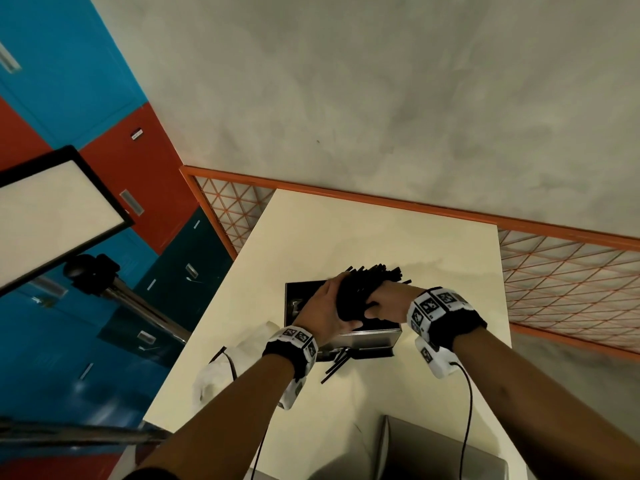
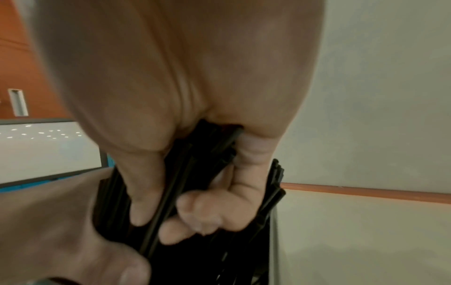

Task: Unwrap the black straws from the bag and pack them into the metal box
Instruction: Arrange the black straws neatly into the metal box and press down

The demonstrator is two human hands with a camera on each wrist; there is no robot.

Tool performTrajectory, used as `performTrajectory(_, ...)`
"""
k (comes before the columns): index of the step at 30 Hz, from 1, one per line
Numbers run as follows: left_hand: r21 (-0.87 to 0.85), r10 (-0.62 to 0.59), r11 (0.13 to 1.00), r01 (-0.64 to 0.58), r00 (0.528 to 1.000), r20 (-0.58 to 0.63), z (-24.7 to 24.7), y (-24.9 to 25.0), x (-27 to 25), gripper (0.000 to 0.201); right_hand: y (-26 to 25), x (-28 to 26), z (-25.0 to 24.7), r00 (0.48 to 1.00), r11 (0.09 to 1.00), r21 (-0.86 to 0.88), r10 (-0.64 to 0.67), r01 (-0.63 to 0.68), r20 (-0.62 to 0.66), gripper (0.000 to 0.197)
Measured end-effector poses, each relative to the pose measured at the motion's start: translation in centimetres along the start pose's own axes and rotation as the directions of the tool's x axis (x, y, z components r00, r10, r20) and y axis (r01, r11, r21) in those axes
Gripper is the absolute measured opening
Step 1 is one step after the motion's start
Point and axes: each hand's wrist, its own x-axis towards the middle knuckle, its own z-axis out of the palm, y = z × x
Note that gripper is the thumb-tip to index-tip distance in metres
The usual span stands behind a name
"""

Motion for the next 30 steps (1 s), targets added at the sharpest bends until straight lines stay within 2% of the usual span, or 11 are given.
performTrajectory(5,0.117,0.007,0.993,-0.003,1.000,-0.030,0.5,-0.3,0.0,0.099,-0.4,-0.6,0.8,0.984,0.991,0.118,0.080,-0.061,-0.160,0.018)
performTrajectory(8,0.156,0.008,0.988,0.001,0.998,-0.056,0.9,-0.4,-0.1,0.093,-0.5,-1.6,1.4,0.935,0.948,0.305,0.188,-0.093,-0.300,0.007)
performTrajectory(11,0.187,0.009,0.982,0.003,0.998,-0.067,1.1,-0.2,-0.2,0.091,0.0,-3.3,1.8,0.859,0.929,0.352,0.273,-0.118,-0.432,0.018)
performTrajectory(13,0.209,0.011,0.978,0.004,0.997,-0.070,1.1,-0.2,-0.2,0.090,0.5,-4.5,1.7,0.770,0.921,0.373,0.320,-0.115,-0.552,0.023)
performTrajectory(17,0.294,0.027,0.956,-0.020,0.999,-0.017,1.1,0.1,0.1,0.094,1.7,-5.0,2.1,0.453,0.860,0.510,0.457,-0.005,-0.766,0.021)
performTrajectory(18,0.327,0.037,0.945,-0.035,0.999,0.000,1.1,0.3,0.1,0.097,2.1,-4.6,2.4,0.412,0.828,0.559,0.497,0.036,-0.763,0.019)
performTrajectory(19,0.363,0.054,0.930,-0.057,0.998,0.019,1.2,0.5,0.2,0.101,2.3,-4.0,2.9,0.425,0.788,0.613,0.535,0.063,-0.730,0.023)
performTrajectory(21,0.421,0.093,0.900,-0.114,0.993,0.069,1.4,0.8,0.4,0.108,2.3,-2.3,3.9,0.534,0.680,0.729,0.590,0.075,-0.605,0.042)
performTrajectory(23,0.432,0.123,0.888,-0.158,0.987,0.106,1.3,0.9,0.5,0.111,1.5,-0.7,4.7,0.607,0.560,0.823,0.624,0.093,-0.493,0.053)
performTrajectory(26,0.394,0.147,0.902,-0.176,0.984,0.102,0.6,0.2,0.4,0.105,0.6,1.3,6.2,0.634,0.466,0.872,0.631,0.151,-0.447,0.062)
performTrajectory(30,0.322,0.108,0.938,-0.129,0.991,0.081,-0.5,-1.5,-0.5,0.093,1.5,2.0,6.8,0.633,0.493,0.861,0.628,0.127,-0.453,0.060)
